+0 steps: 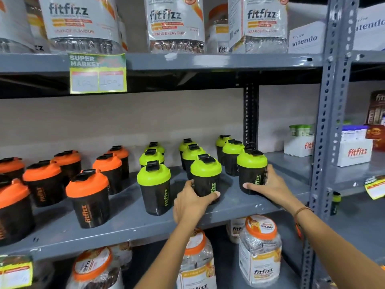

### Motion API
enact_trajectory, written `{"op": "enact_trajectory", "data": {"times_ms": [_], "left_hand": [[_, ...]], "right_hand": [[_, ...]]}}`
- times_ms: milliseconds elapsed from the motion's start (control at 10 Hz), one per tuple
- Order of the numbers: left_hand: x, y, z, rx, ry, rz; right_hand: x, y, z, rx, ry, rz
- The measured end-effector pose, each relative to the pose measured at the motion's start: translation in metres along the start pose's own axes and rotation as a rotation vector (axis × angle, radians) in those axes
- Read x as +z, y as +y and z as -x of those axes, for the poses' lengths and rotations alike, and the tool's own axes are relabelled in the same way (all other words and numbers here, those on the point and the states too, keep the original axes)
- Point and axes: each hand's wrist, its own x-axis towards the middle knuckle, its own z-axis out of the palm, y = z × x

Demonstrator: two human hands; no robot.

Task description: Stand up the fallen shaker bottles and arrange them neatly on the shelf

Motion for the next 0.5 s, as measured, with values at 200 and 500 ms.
{"op": "enact_trajectory", "data": {"times_ms": [200,500], "left_hand": [[-0.005,0.002,0.006,0.034,-0.017,0.015],[-0.033,-0.017,0.061,0.136,0.013,0.008]], "right_hand": [[-0.001,-0.006,0.003,-0.006,-0.026,0.019],[0.011,-0.034,0.064,-0.121,0.319,-0.259]]}}
